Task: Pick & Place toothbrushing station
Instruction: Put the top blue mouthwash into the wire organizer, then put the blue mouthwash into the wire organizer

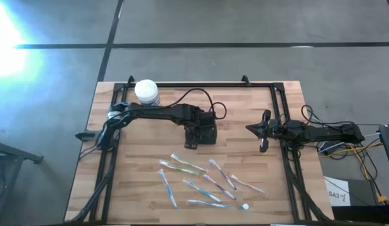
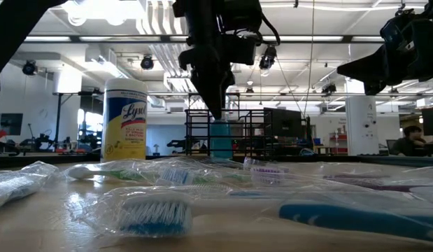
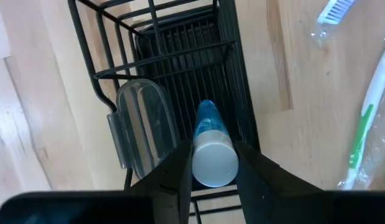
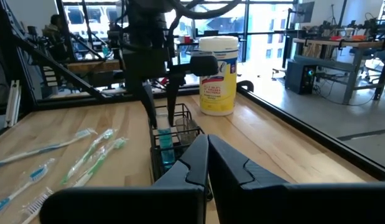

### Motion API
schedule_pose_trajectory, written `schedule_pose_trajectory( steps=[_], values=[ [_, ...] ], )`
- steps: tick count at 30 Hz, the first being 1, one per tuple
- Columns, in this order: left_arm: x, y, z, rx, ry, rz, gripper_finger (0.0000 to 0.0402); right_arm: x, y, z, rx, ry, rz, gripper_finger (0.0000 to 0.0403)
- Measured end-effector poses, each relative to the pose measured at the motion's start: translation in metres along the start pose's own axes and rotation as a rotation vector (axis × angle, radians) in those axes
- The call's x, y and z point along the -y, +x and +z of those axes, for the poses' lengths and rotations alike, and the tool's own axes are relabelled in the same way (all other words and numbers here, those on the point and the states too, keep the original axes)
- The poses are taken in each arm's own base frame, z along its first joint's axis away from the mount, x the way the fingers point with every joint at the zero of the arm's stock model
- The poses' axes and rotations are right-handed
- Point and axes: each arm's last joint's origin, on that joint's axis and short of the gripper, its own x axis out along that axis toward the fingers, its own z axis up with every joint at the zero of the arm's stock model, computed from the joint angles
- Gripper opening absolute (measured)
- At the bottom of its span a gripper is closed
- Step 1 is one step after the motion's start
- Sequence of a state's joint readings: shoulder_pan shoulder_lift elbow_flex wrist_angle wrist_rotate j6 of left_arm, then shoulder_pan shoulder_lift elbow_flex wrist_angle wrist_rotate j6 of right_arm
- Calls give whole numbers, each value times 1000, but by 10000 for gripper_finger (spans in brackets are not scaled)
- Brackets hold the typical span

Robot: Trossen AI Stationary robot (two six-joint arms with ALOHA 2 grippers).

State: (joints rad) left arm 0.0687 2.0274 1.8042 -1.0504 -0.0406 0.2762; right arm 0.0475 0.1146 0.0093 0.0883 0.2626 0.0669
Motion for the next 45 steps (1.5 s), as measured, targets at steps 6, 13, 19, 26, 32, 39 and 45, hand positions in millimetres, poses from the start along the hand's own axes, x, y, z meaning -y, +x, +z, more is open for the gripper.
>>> schedule_pose_trajectory(
  steps=[6, 13, 19, 26, 32, 39, 45],
  values=[
    [-3, 6, -3, 3, -10, 0, 95, 0, 0, 0, 0, 0, 0, 8],
    [-5, 8, -3, 15, -33, 4, 105, 0, 0, 0, 0, 0, 0, 8],
    [-6, 8, -1, 26, -35, 12, 167, 0, 0, 0, 0, -1, 0, 8],
    [-6, 8, -1, 29, -38, 16, 179, 0, 0, 0, -1, -15, 0, 8],
    [-7, 4, 2, 46, -38, 18, 183, 0, 0, 0, -2, -16, 0, 8],
    [-8, -7, 6, 68, -38, 5, 184, 0, 0, 0, -3, -16, 0, 8],
    [-9, -31, 7, 36, -16, -3, 183, 0, 0, 0, -2, -18, 0, 8]
  ],
)
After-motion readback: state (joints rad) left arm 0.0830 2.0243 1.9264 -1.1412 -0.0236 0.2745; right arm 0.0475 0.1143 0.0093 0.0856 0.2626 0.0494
